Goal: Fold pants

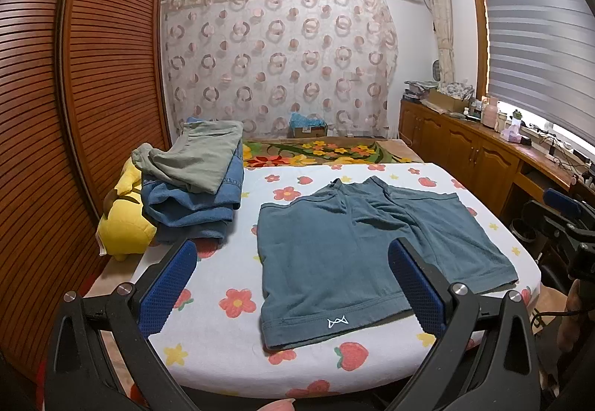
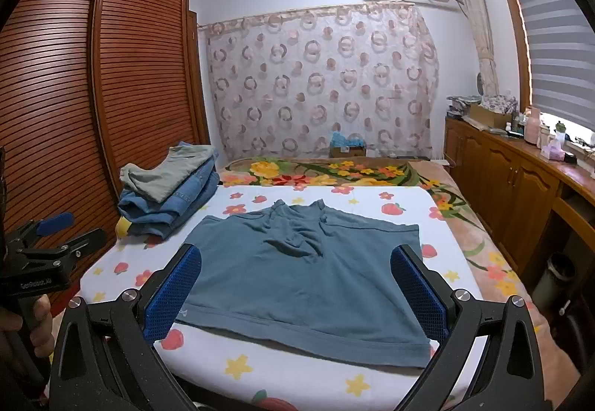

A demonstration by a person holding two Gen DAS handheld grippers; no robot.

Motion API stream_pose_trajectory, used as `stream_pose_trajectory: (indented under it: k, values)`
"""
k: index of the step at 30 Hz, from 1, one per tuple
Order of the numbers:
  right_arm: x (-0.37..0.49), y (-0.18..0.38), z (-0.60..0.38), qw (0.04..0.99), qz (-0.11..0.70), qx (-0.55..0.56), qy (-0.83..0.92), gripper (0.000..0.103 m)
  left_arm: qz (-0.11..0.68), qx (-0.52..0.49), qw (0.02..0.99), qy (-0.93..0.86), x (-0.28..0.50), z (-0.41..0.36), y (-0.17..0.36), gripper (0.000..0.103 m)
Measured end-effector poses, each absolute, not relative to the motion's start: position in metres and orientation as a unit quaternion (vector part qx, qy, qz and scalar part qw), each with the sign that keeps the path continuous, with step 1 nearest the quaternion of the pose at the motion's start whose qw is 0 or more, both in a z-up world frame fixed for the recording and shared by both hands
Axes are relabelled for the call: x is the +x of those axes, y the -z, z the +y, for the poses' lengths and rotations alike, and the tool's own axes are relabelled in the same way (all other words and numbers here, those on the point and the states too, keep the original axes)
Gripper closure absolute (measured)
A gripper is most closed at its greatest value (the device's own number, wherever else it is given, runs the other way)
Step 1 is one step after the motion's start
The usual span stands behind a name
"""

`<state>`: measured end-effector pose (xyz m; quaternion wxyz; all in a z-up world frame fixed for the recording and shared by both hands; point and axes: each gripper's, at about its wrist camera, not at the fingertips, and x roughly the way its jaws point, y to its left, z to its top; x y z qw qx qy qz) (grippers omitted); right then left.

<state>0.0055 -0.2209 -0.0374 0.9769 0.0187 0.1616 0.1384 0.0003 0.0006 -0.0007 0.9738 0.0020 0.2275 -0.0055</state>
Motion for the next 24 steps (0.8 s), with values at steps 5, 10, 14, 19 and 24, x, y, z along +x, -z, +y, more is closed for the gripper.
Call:
stream_pose_trajectory:
  k: [5, 10, 14, 19, 24]
  values:
    - [0.0030, 0.0364, -0.2203, 0.977, 0.160, 0.017, -0.139, 0.001, 0.228, 0.002, 0.974, 0.006, -0.0015, -0.0030, -0.0007, 0.000]
    - [0.0029, 0.0364, -0.2201, 0.977, 0.160, 0.017, -0.139, 0.001, 0.227, 0.002, 0.974, 0.005, -0.0017, -0.0031, -0.0006, 0.000]
    - [0.0028, 0.0363, -0.2200, 0.977, 0.160, 0.017, -0.139, 0.001, 0.227, 0.001, 0.974, 0.006, -0.0019, -0.0030, -0.0009, 0.000]
    - [0.0028, 0.0365, -0.2200, 0.977, 0.160, 0.018, -0.139, 0.001, 0.227, 0.001, 0.974, 0.006, -0.0017, -0.0028, -0.0009, 0.000]
    - [0.0030, 0.0365, -0.2199, 0.977, 0.160, 0.017, -0.139, 0.001, 0.227, 0.001, 0.974, 0.006, -0.0018, -0.0029, -0.0010, 0.000]
